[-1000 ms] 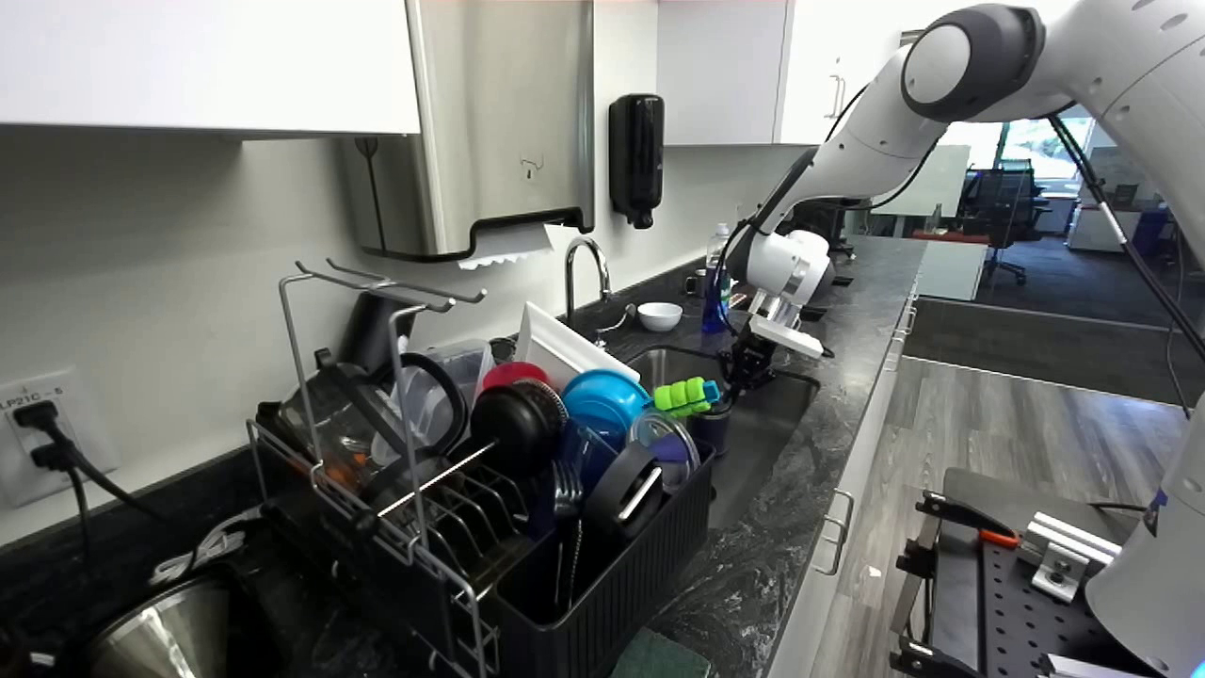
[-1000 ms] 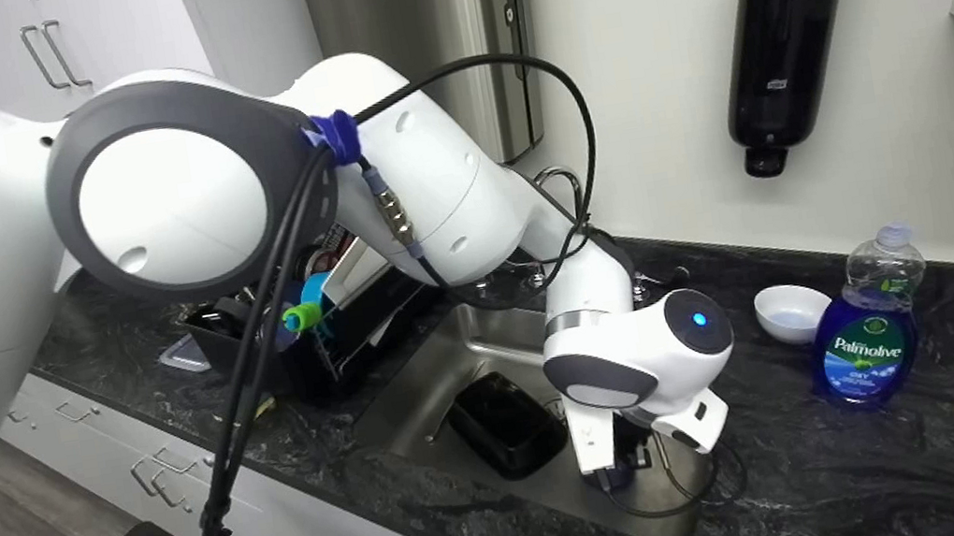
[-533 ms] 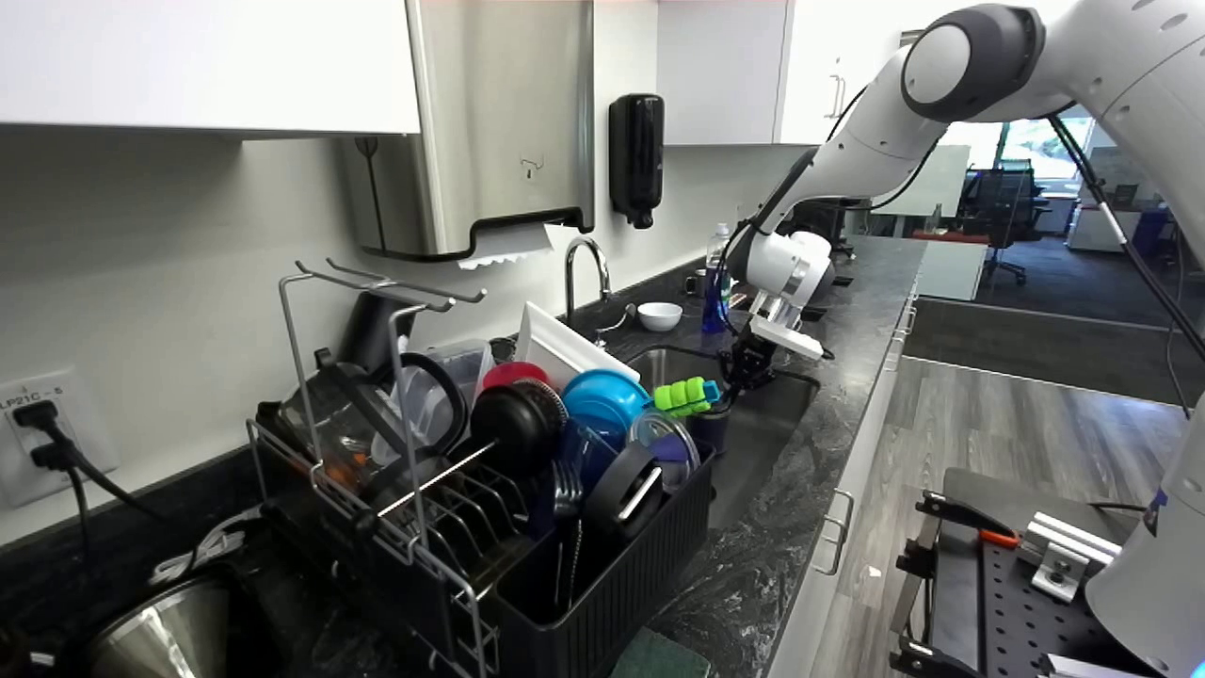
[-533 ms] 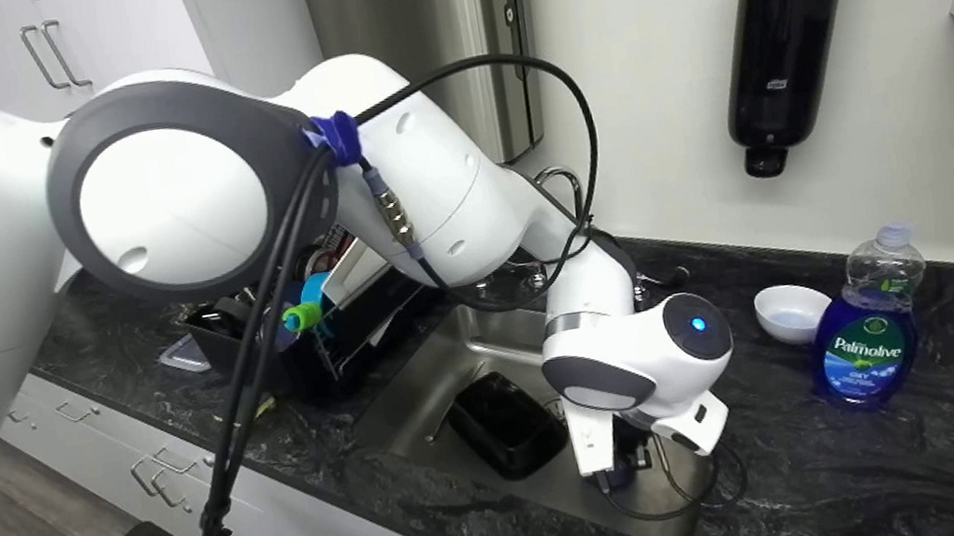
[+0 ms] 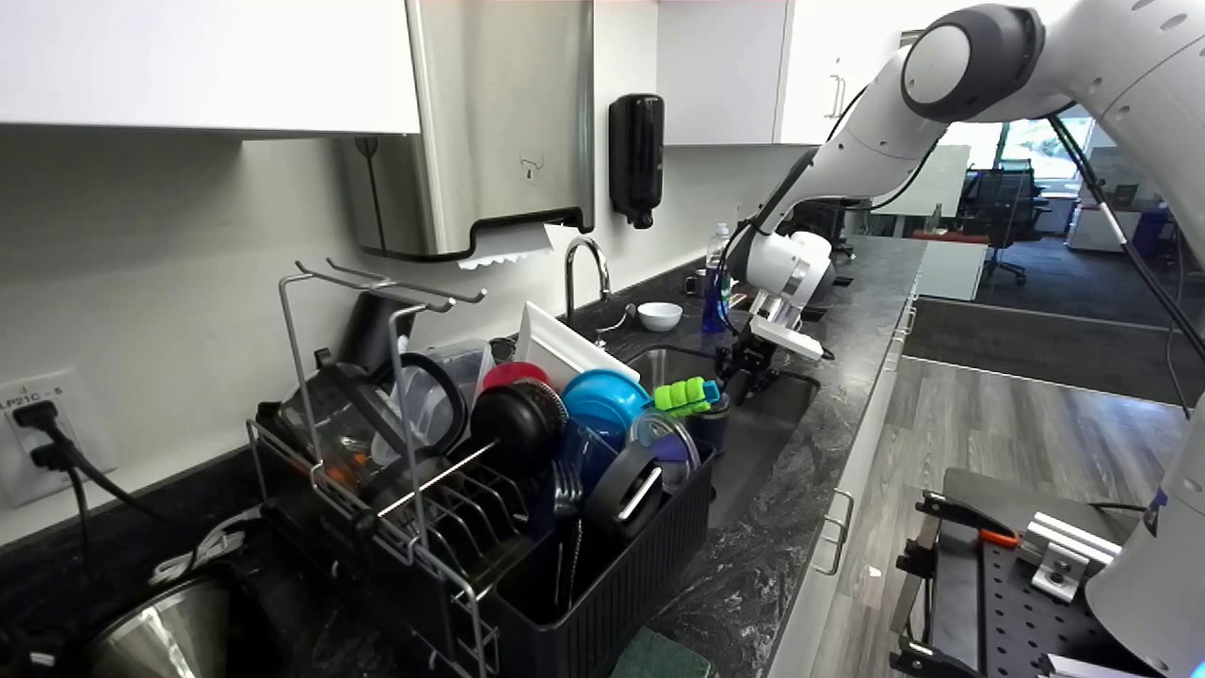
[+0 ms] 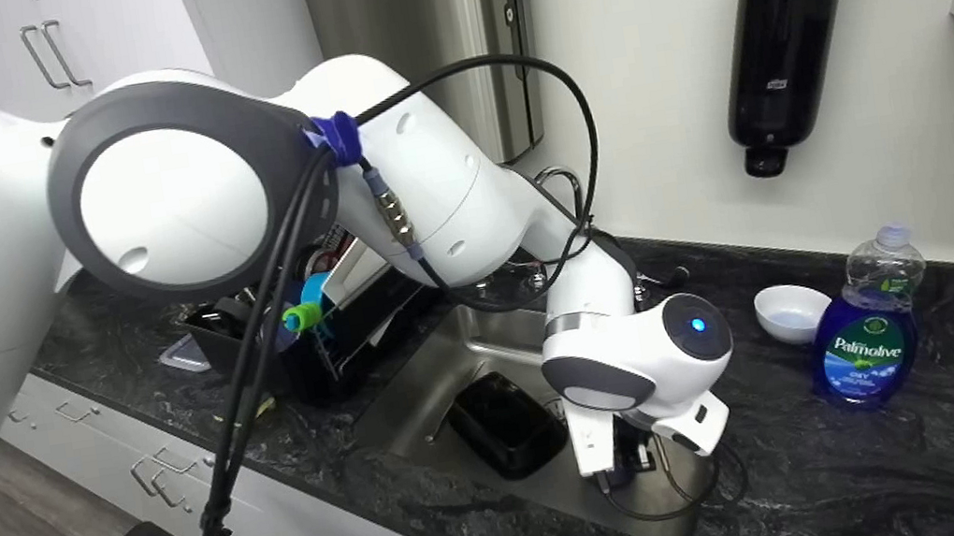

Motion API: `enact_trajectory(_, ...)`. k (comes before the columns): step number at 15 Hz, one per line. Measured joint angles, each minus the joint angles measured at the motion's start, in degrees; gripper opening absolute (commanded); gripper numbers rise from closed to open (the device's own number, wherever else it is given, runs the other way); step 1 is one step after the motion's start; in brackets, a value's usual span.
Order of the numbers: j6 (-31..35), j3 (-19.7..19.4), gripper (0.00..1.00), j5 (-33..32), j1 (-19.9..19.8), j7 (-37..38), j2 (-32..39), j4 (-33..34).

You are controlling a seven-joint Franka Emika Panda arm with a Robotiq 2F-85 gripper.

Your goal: Pick up the lid from the rack and close the thermocup inside the sink

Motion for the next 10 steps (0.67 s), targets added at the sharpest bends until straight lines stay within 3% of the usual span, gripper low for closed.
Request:
enact_trajectory(3, 0.2, 0.0, 0.98, 0.0, 0.0, 0.0, 0.0, 0.0)
enact_trajectory(10, 0.3, 0.1, 1.00, -0.1, 0.6, 0.0, -3.2, 0.0)
